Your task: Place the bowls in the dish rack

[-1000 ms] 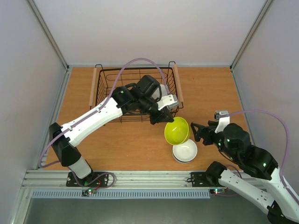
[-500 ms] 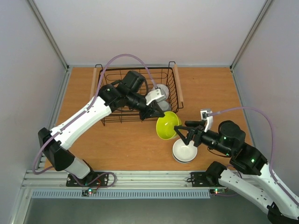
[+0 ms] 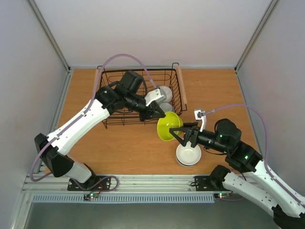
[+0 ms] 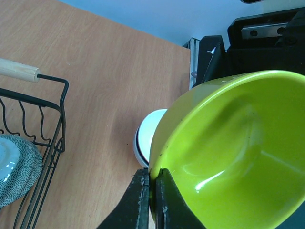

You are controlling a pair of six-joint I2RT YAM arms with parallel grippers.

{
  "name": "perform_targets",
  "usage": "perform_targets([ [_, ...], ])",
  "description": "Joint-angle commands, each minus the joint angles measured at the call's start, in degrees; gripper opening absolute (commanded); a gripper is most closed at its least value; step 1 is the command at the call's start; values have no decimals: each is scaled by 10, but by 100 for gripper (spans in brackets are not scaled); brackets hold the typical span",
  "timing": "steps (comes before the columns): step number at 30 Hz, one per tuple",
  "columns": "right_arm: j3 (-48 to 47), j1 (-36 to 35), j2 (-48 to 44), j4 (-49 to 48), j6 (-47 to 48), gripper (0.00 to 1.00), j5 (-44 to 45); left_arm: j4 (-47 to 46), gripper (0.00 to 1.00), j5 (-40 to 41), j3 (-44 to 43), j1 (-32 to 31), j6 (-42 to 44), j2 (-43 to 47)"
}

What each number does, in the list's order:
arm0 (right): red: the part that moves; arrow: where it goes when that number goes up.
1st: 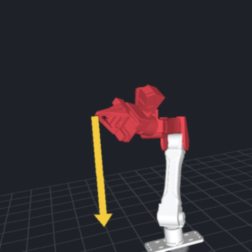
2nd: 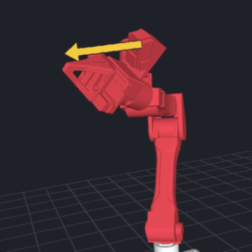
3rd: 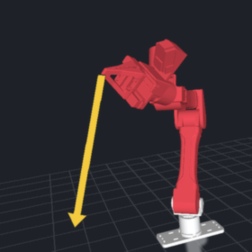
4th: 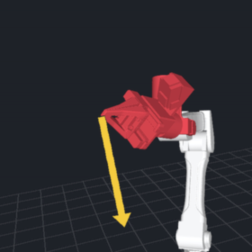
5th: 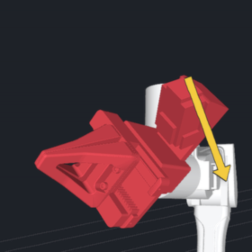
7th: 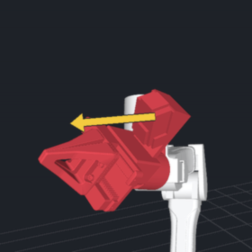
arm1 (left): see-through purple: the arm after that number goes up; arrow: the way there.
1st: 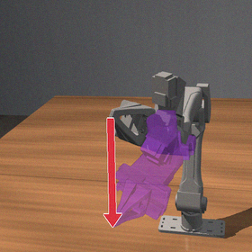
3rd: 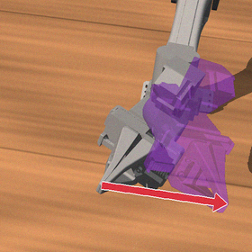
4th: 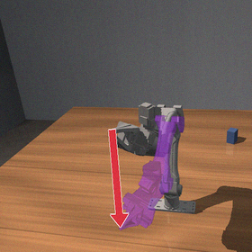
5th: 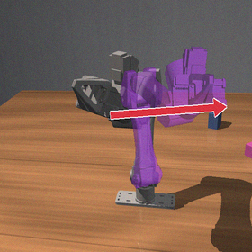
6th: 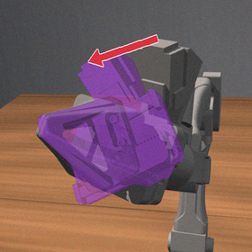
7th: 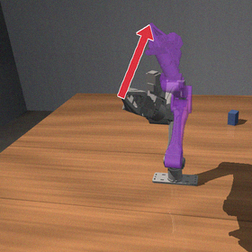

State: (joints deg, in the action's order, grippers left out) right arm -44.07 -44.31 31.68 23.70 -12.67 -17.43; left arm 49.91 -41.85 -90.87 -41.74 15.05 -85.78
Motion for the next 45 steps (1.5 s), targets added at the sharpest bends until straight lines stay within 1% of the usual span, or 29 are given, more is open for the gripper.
perform_targets([
  [1,4,2,10,-48,-14,82,-36,-34,0,-16,7,2,2,14],
  [3,2,3,10,-50,-14,55,-35,-34,0,-15,9,2,2,16],
  [6,-2,2,10,-45,-14,9,-31,-37,1,-11,11,2,2,17],
  [7,-4,2,9,-40,-14,2,-28,-38,1,-8,11,2,2,17],
  [11,-13,2,7,-26,-3,1,-21,-40,0,12,11,2,-1,20],
  [12,-18,2,7,-21,1,1,-17,-42,2,26,12,2,-3,22],
  [13,-24,2,8,-15,9,1,-10,-44,8,42,13,2,-5,26],
  [14,-31,2,10,-7,18,1,-2,-47,18,63,14,2,-7,30],
  [16,-64,2,30,26,43,1,23,-55,45,120,14,2,-10,40],
  [17,-85,2,48,46,59,1,39,-59,54,155,17,2,-10,46],
  [18,-111,2,88,72,78,1,57,-69,61,198,21,2,-11,54],
  [20,-181,2,172,144,111,1,108,-88,68,283,30,2,-5,68],
  [23,-286,2,319,232,166,1,168,-128,74,407,59,2,18,93],
  [24,-315,1,364,244,184,1,184,-141,75,442,70,4,27,102],
  [26,-374,1,443,264,208,1,233,-166,78,482,90,12,53,124],
  [28,-423,2,505,266,236,1,264,-174,80,482,102,49,59,152],
  [33,-557,1,635,268,289,1,252,-161,82,413,112,150,28,202],
  [38,-690,0,746,300,336,1,253,-133,83,370,148,190,14,214],
  [40,-747,0,795,324,355,1,267,-124,83,338,160,211,4,212],
  [43,-851,-5,878,369,391,1,311,-114,83,281,168,245,-13,205],
  [45,-941,-7,944,414,417,1,352,-108,83,256,164,265,-22,198],
])
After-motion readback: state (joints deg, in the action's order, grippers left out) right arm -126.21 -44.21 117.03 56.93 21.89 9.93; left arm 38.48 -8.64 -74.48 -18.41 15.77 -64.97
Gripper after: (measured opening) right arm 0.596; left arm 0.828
